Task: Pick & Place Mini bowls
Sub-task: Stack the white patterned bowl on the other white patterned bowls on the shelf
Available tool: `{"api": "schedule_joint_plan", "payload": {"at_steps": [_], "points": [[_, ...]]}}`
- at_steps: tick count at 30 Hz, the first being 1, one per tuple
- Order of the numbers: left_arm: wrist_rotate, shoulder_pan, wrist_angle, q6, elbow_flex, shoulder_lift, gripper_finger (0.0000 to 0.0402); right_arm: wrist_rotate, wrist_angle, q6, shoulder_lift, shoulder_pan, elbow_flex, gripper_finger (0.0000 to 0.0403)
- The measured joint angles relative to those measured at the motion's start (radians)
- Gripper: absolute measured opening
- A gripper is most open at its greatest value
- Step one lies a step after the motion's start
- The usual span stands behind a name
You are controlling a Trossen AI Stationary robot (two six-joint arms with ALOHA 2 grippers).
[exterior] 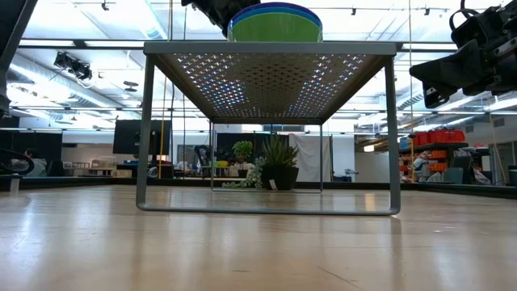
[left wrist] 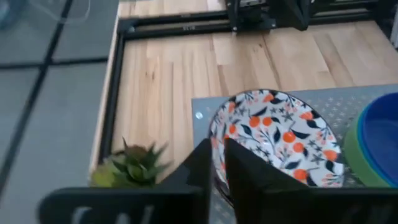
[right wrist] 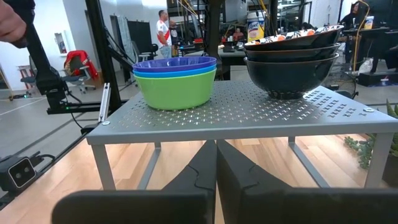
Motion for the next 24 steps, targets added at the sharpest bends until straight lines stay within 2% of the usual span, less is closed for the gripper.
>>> {"api": "schedule_joint_plan", "payload": {"at_steps": [4,12,24], "points": [[0.023,0.001,0.021,0.051,0.000,0.000,0.0007,0.000,0.000,0.000,0.000,0.000,0.000,0.0011],[0.151,0.006,0.055,0.087,-0.060,0.007,0.0004,0.000,0.000,0.000,0.000,0.000,0.000,0.0011],[0.148,0.022,0.126,0.083,-0.177,0.009,0.0002,0.000,0.000,0.000,0.000,0.000,0.000,0.0011]]}}
